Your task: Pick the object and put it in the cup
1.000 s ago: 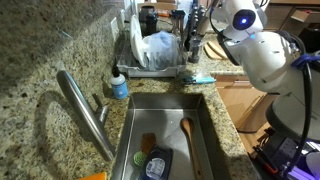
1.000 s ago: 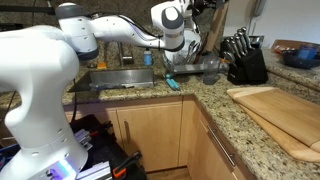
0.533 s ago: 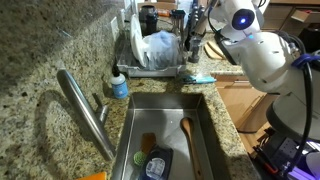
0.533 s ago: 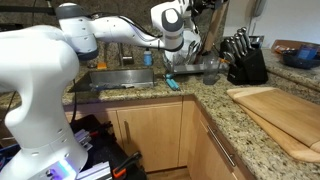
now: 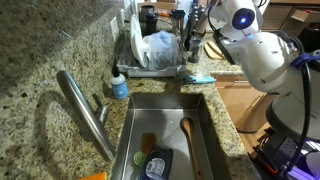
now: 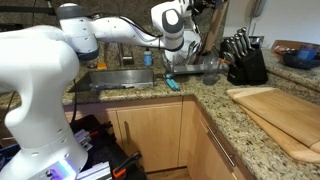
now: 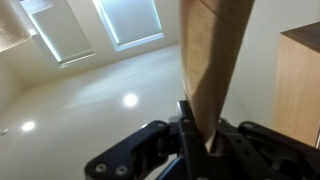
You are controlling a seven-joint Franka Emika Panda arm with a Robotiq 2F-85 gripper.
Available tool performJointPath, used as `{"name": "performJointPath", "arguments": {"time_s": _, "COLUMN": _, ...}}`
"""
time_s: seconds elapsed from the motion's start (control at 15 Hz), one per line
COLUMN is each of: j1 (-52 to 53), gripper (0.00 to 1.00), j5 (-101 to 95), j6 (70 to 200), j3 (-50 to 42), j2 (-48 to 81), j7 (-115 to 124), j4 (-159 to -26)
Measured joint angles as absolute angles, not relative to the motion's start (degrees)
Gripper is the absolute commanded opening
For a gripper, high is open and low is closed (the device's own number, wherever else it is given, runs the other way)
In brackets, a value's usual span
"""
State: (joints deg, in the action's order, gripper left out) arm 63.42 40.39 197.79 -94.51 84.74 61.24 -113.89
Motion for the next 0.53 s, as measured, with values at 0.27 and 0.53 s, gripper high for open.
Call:
{"name": "performJointPath", "arguments": {"time_s": 0.27, "j1": 59.86, "gripper": 0.0, "j5": 41.76, "j6": 197.87, "j3": -94.88, "j2": 84.58, "j7": 56.16, "j4": -113.86}}
{"name": "performJointPath", "arguments": {"time_s": 0.53, "j1": 58.88, "gripper": 0.0, "j5": 41.77, "j6": 197.59, "j3": -94.77, "j2": 84.51, "j7": 56.1, "j4": -113.61}}
